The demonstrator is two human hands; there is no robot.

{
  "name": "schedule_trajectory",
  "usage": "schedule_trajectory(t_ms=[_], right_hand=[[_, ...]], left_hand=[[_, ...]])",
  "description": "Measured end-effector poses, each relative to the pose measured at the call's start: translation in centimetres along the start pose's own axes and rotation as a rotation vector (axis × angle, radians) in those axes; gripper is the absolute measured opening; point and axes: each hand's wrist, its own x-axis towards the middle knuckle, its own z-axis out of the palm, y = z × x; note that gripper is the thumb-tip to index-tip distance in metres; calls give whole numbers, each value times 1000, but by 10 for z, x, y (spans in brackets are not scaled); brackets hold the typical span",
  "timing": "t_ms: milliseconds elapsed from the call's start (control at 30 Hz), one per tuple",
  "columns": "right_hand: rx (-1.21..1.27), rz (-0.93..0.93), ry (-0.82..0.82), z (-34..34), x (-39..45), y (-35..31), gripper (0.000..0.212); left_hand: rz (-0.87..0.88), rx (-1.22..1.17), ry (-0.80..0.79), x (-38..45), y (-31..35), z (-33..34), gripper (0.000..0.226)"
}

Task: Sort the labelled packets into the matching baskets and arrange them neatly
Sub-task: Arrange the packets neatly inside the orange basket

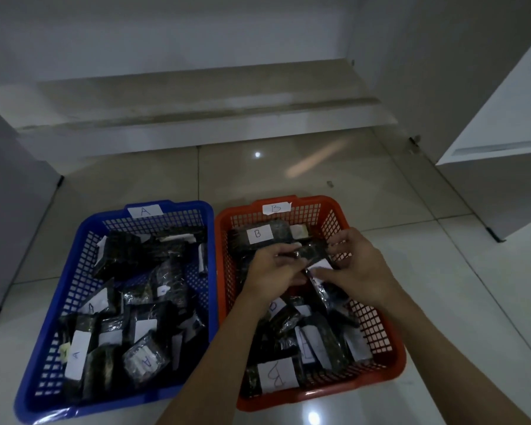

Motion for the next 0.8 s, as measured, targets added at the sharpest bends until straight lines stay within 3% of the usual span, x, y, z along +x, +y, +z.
schedule_trajectory(t_ms=[167,300,367,567,800], right_hand=[[-384,-134,117,16,-2,1,44],[-520,-140,229,31,31,7,44],[-579,-145,225,41,46,10,47],[-646,-138,216,60,65,18,47],[-744,-126,267,63,63,27,43]], left_hand=[[65,-61,99,22,0,6,28],[525,547,353,40,-8,-7,27],[628,791,365,50,-14,-19,38],[591,1027,245,66,-19,-46,59],[552,1031,206,68,-16,-53,62]])
